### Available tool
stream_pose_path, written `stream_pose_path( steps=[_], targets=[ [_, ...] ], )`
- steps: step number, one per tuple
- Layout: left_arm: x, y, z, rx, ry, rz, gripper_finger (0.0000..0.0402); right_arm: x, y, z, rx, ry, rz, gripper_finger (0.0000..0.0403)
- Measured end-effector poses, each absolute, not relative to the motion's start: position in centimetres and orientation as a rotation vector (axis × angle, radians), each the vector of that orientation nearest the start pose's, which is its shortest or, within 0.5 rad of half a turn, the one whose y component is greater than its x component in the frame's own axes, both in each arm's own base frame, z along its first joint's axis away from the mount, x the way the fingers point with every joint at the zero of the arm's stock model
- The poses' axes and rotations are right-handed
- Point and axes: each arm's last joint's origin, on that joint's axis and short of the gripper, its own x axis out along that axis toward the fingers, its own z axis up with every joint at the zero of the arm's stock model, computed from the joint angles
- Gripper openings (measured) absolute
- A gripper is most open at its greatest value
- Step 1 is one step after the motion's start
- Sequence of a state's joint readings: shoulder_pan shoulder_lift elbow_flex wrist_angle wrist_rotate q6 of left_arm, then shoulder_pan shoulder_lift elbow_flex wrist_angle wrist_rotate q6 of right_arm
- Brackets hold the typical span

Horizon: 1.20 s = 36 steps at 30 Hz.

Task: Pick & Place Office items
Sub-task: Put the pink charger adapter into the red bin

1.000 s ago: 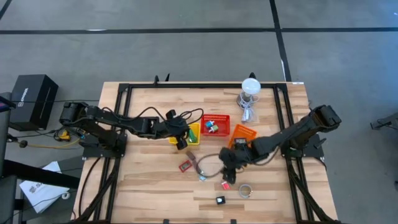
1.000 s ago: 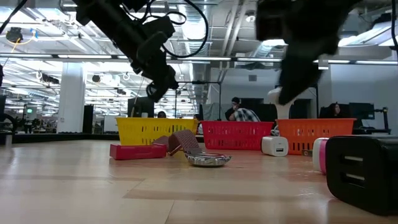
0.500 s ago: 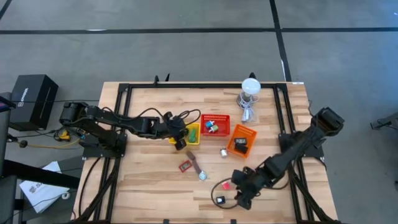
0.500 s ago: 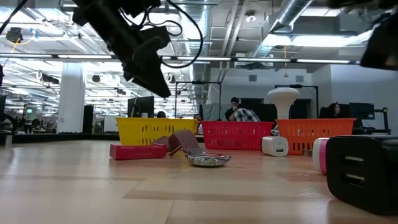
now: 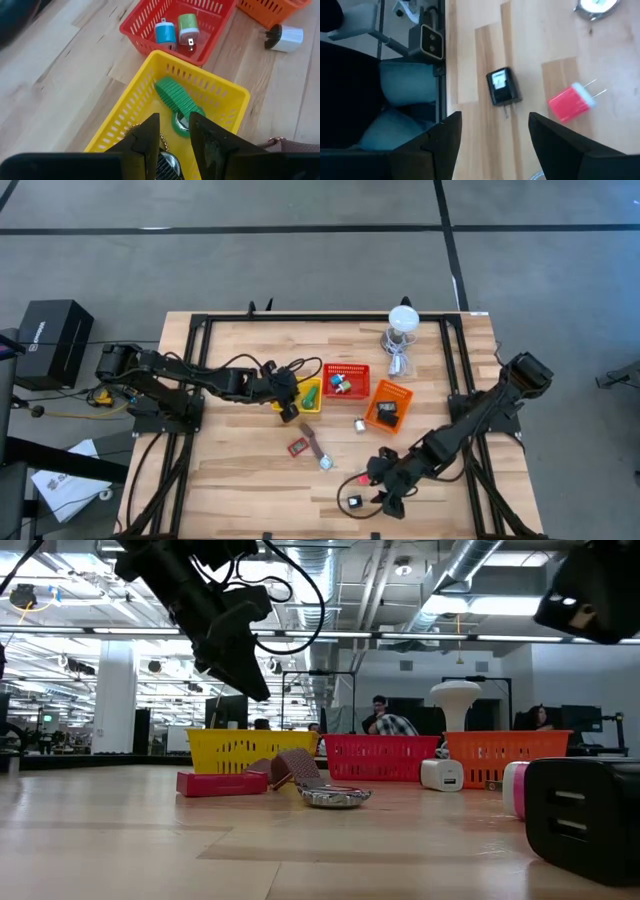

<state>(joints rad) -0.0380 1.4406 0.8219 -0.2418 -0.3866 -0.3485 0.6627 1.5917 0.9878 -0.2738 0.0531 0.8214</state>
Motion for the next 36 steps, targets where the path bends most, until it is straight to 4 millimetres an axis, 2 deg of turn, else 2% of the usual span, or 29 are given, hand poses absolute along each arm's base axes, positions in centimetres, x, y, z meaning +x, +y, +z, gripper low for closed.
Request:
stream_pose_path(
  steps=[6, 12, 20, 30, 36],
  targets=[
    [28.4, 0.0, 20.2, -0.149, 0.75, 0.465, 0.01, 26.3, 18.7, 20.3, 0.465, 0.988, 0.149, 0.0221],
    [28.5, 0.0, 20.3, -0.153, 0.735, 0.464, 0.01, 27.1, 17.6, 20.3, 0.711, 0.996, -0.011, 0.0221],
    [28.5, 0.0, 20.3, -0.155, 0.728, 0.463, 0.01, 27.2, 17.3, 20.3, 0.908, 1.009, -0.132, 0.0221],
    [28.6, 0.0, 20.4, -0.156, 0.719, 0.462, 0.01, 27.1, 17.4, 20.3, 0.922, 1.016, -0.129, 0.0221],
    [28.7, 0.0, 20.5, -0.156, 0.712, 0.461, 0.01, 27.1, 16.9, 20.0, 0.939, 1.039, -0.189, 0.0221]
  ],
)
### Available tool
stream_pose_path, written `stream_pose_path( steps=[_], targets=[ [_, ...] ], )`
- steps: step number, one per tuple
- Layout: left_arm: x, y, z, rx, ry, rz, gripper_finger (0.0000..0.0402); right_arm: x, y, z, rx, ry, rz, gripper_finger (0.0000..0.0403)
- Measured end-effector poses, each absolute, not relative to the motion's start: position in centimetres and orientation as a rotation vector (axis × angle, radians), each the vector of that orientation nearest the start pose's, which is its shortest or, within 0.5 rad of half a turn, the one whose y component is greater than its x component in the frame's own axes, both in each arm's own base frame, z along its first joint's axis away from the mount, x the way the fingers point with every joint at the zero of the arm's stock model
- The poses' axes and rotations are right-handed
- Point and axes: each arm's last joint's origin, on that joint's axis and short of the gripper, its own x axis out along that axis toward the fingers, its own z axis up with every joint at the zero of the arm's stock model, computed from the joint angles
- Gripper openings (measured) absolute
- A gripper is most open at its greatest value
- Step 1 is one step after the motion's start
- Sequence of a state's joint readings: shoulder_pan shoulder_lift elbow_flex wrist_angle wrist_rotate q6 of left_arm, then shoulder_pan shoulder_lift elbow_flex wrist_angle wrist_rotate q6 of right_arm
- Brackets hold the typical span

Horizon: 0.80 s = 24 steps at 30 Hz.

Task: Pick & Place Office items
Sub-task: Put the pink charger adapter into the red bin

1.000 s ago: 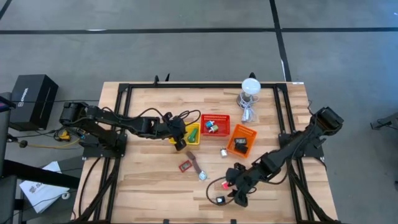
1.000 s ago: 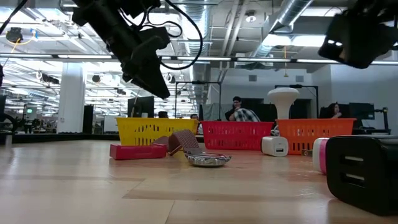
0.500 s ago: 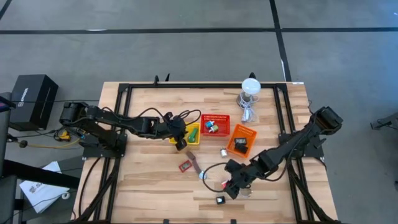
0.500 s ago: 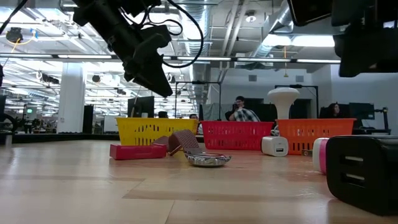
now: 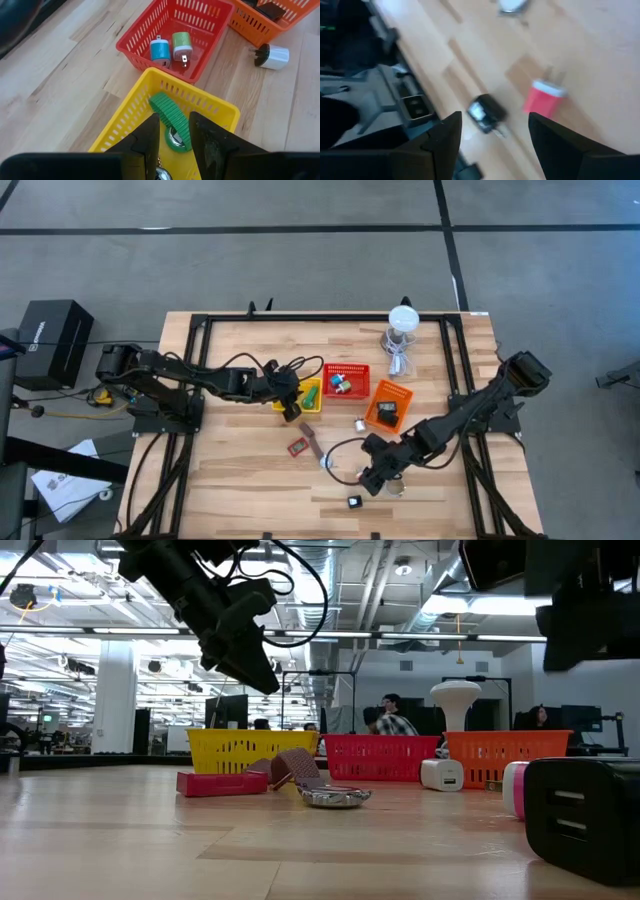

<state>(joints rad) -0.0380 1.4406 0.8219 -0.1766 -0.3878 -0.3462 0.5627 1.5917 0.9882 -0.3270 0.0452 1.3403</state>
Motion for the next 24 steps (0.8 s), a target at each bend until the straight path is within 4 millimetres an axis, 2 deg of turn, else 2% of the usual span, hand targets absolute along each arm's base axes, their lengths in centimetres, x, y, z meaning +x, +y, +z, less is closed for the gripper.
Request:
stream_pose_path(
  steps=[4, 7, 9, 13, 15, 21, 24],
  targets=[
    [28.7, 0.0, 20.5, -0.156, 0.711, 0.46, 0.01, 26.7, 16.2, 19.3, 0.94, 1.099, -0.287, 0.0221],
    [28.7, 0.0, 20.5, -0.157, 0.707, 0.46, 0.01, 27.0, 16.1, 19.0, 0.951, 1.107, -0.291, 0.0221],
    [28.7, 0.0, 20.5, -0.158, 0.705, 0.46, 0.01, 27.8, 16.6, 18.6, 0.981, 1.096, -0.247, 0.0221],
    [28.8, 0.0, 20.6, -0.16, 0.696, 0.458, 0.01, 28.7, 17.2, 16.9, 0.966, 1.198, -0.251, 0.0221],
    [28.8, 0.0, 20.6, -0.162, 0.687, 0.457, 0.01, 28.8, 17.3, 16.7, 0.911, 1.256, -0.272, 0.0221],
    [28.9, 0.0, 20.7, -0.167, 0.67, 0.455, 0.01, 31.6, 18.0, 16.6, 0.874, 1.261, -0.271, 0.0221],
    [29.0, 0.0, 20.8, -0.168, 0.663, 0.454, 0.01, 32.1, 17.9, 16.2, 0.838, 1.314, -0.311, 0.0221]
  ],
)
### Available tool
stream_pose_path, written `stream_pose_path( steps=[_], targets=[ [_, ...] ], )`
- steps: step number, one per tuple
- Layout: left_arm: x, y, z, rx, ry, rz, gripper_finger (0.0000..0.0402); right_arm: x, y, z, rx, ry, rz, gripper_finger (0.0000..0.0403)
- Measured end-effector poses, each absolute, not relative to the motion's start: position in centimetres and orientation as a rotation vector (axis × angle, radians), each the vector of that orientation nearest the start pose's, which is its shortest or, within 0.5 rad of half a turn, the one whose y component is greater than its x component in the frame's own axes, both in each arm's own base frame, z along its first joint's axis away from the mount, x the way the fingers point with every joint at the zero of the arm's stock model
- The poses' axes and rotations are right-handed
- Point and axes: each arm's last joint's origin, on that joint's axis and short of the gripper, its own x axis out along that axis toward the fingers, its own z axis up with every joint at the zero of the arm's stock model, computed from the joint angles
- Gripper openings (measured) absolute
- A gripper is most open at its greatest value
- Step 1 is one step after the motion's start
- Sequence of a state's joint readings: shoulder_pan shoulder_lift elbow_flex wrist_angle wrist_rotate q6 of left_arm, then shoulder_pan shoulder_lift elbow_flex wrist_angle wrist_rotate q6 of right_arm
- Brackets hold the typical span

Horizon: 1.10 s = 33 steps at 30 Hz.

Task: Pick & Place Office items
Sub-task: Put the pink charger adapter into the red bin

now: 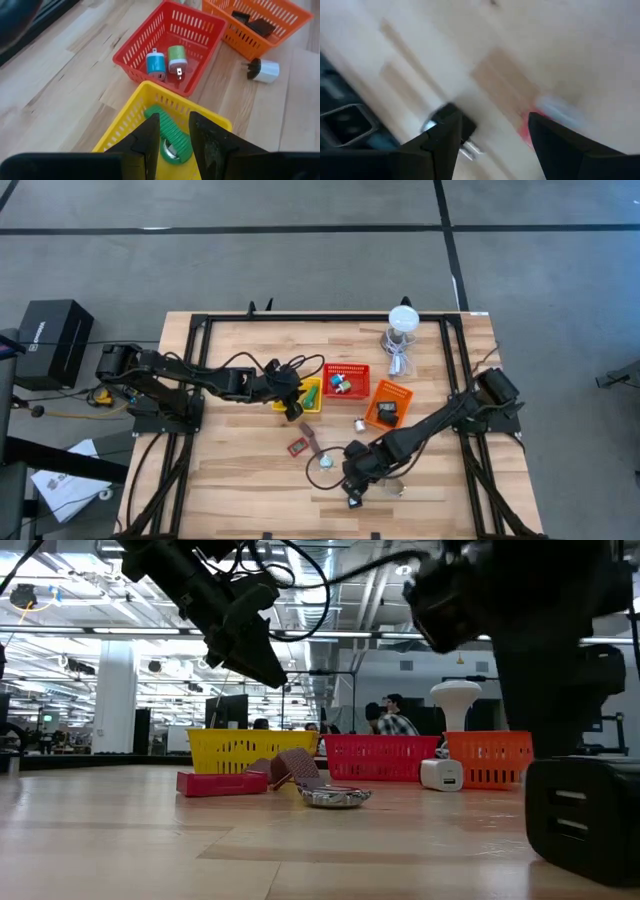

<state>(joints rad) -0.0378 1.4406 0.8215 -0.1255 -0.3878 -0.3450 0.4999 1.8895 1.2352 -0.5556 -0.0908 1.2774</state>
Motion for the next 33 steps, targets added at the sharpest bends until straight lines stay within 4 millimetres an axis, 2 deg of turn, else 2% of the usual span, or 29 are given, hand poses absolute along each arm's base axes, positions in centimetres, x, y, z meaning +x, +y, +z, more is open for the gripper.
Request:
stream_pose_path(
  steps=[4, 10, 13, 16, 21, 27, 33],
  targets=[
    [29.0, 0.0, 20.8, -0.168, 0.664, 0.454, 0.01, 32.2, 17.9, 15.9, 0.769, 1.425, -0.406, 0.0221],
    [29.0, 0.0, 20.8, -0.147, 0.668, 0.447, 0.01, 32.6, 18.1, 18.0, 0.666, 1.449, -0.405, 0.0221],
    [29.0, 0.0, 20.8, -0.146, 0.669, 0.446, 0.01, 32.1, 17.7, 19.4, 0.613, 1.479, -0.47, 0.0221],
    [29.0, 0.0, 20.8, -0.145, 0.668, 0.446, 0.01, 30.1, 16.8, 19.4, 0.452, 1.628, -0.586, 0.0221],
    [29.0, 0.0, 20.8, -0.144, 0.669, 0.446, 0.01, 28.3, 16.6, 19.6, 0.088, 1.798, -0.411, 0.0221],
    [29.0, 0.0, 20.8, -0.145, 0.667, 0.446, 0.01, 28.5, 18.0, 19.4, -0.262, 1.721, 0.014, 0.0221],
    [29.0, 0.0, 20.8, -0.145, 0.667, 0.445, 0.01, 28.1, 18.2, 18.9, -0.381, 1.721, 0.112, 0.0221]
  ],
)
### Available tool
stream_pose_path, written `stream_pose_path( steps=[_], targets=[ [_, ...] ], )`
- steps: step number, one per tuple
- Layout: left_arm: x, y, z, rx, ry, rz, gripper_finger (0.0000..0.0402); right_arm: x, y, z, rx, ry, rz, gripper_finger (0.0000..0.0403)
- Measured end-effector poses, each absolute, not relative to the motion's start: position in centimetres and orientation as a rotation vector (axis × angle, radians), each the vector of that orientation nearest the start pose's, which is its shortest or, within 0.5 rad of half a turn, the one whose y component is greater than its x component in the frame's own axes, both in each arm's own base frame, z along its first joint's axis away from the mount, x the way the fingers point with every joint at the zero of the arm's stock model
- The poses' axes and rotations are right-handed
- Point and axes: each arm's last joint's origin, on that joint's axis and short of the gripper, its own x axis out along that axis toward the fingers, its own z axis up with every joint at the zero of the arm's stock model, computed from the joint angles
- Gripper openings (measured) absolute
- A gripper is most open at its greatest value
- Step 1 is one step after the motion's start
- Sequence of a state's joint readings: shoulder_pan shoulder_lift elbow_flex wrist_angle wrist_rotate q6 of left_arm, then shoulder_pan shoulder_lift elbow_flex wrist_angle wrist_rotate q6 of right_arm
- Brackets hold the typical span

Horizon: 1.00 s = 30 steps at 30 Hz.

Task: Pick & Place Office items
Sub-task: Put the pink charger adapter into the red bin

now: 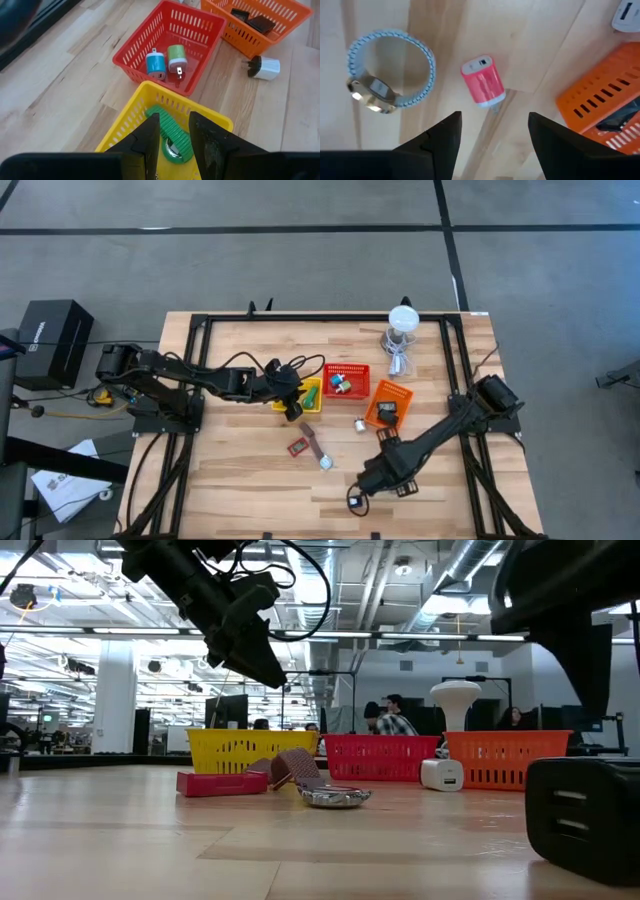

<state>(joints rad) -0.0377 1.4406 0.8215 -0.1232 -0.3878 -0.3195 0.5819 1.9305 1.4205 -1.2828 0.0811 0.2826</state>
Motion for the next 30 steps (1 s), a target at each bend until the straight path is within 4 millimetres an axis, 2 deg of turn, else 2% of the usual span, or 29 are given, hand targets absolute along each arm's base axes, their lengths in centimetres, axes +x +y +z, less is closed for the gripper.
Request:
stream_pose_path(
  steps=[10, 19, 26, 30],
  targets=[
    [29.0, 0.0, 20.8, -0.145, 0.666, 0.445, 0.01, 27.9, 18.1, 16.0, -0.416, 1.656, 0.241, 0.0221],
    [29.1, 0.0, 20.9, -0.147, 0.656, 0.444, 0.01, 28.2, 16.9, 14.1, -0.368, 1.623, 0.239, 0.0221],
    [29.1, 0.0, 20.9, -0.148, 0.654, 0.444, 0.01, 28.2, 16.5, 13.8, -0.35, 1.629, 0.222, 0.0216],
    [29.1, 0.0, 20.9, -0.148, 0.653, 0.444, 0.01, 28.5, 16.3, 13.7, -0.312, 1.624, 0.226, 0.0188]
  ],
)
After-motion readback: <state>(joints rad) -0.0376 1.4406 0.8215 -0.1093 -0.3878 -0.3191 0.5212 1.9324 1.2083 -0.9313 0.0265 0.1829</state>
